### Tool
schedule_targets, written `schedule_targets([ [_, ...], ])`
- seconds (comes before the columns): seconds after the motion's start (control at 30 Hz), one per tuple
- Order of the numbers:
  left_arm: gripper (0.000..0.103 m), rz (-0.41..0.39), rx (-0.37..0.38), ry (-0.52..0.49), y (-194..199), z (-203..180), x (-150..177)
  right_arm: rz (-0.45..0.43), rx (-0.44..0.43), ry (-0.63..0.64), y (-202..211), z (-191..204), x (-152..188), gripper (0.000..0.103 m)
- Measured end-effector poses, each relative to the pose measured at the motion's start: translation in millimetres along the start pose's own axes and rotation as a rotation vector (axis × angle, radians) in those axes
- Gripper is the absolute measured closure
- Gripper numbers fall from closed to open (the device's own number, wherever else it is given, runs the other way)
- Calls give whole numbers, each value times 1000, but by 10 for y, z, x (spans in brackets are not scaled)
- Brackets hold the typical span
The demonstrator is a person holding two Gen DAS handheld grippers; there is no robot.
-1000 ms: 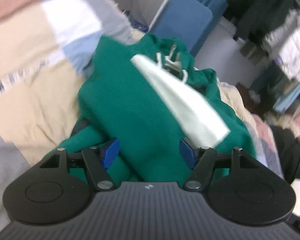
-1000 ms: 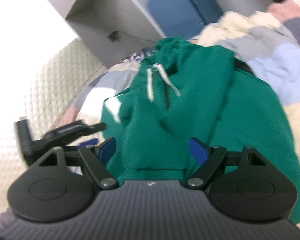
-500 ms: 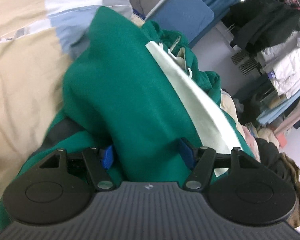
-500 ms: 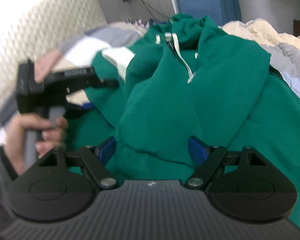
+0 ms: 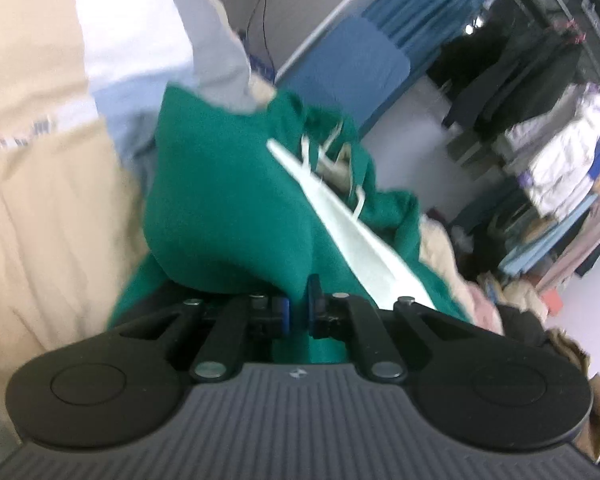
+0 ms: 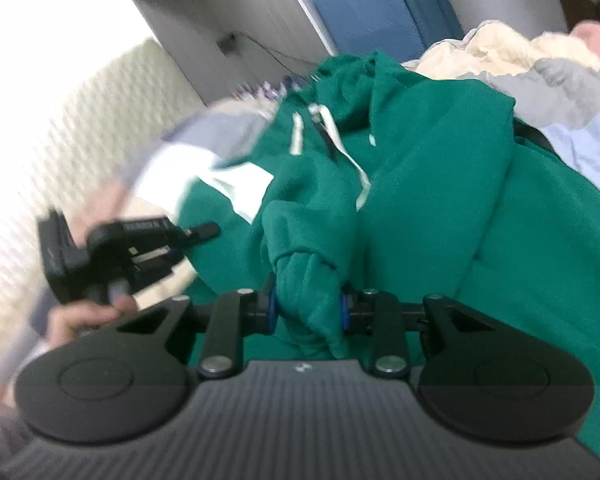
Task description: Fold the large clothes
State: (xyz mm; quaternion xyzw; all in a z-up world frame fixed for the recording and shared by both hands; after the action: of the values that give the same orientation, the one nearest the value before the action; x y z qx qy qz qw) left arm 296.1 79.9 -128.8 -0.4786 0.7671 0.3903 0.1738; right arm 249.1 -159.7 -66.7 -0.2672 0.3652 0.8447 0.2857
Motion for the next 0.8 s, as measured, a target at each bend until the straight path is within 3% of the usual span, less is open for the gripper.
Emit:
schedule_targets([
  [0.17,94,-14,-32,-6,165,-10,-95,14,-87,-201,98,-159,8,73],
  [0.4,94,54,-131,-69,-4,91,133,118,148,-237,-88,-378,204,72],
  [0.5,94,88,-157,-74,-108,153,224,121,219,-215,-132,-435,223,70],
  [0.8,92,111,-205,-152,-240,150,304,136,283,-181,-262,-484,224,68],
])
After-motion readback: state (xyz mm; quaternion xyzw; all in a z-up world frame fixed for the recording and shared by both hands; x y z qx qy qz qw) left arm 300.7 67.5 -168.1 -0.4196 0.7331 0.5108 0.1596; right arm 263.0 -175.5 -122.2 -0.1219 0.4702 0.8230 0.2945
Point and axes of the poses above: each gripper's, at about its wrist camera, not at the fingertips, and y roughly against the way its jaws point, z to its left, x to its underside, the point moved 6 cm from there along -y, roughly the way its jaws point, and after that the axes turned 1 degree about -z, right-handed, at the moved point
